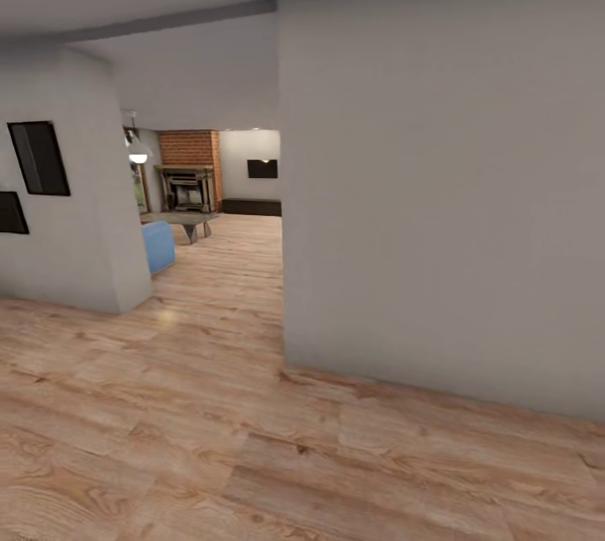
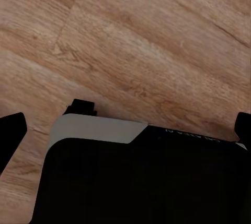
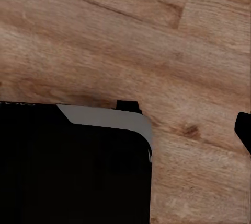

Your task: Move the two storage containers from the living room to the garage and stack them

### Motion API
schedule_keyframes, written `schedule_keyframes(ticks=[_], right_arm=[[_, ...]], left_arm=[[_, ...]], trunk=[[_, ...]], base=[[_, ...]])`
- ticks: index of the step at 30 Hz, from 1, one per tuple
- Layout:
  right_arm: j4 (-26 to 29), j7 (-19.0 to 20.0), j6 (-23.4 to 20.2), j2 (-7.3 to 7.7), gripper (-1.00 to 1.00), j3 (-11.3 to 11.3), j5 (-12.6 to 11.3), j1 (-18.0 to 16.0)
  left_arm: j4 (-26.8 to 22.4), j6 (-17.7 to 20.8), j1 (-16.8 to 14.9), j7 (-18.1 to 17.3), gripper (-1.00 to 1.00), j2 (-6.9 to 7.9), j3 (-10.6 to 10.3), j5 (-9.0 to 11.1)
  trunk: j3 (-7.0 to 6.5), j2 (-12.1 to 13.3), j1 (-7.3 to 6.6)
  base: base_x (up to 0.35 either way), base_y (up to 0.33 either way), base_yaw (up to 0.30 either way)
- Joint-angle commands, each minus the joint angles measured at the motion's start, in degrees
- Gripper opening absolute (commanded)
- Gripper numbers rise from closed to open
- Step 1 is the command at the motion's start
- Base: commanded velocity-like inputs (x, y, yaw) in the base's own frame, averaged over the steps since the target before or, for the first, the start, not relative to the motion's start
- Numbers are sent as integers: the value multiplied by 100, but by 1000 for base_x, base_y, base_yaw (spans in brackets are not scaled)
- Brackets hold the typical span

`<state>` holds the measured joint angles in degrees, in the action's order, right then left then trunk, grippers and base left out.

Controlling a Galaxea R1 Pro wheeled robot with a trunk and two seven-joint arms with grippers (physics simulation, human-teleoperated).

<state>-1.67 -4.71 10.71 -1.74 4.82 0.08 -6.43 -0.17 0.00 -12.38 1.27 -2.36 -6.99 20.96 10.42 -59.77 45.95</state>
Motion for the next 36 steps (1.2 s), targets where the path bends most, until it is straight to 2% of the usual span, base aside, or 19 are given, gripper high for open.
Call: schedule_keyframes(ticks=[1,36], right_arm=[[-18,-30,28,-2,100,45,1,-8],[-18,-30,28,-11,100,45,9,-8]], left_arm=[[0,0,-5,13,100,-2,-49,49],[0,-26,-2,13,100,-10,-49,49]], trunk=[[8,-5,4],[8,-5,4]], base=[[332,0,271],[332,0,271]])
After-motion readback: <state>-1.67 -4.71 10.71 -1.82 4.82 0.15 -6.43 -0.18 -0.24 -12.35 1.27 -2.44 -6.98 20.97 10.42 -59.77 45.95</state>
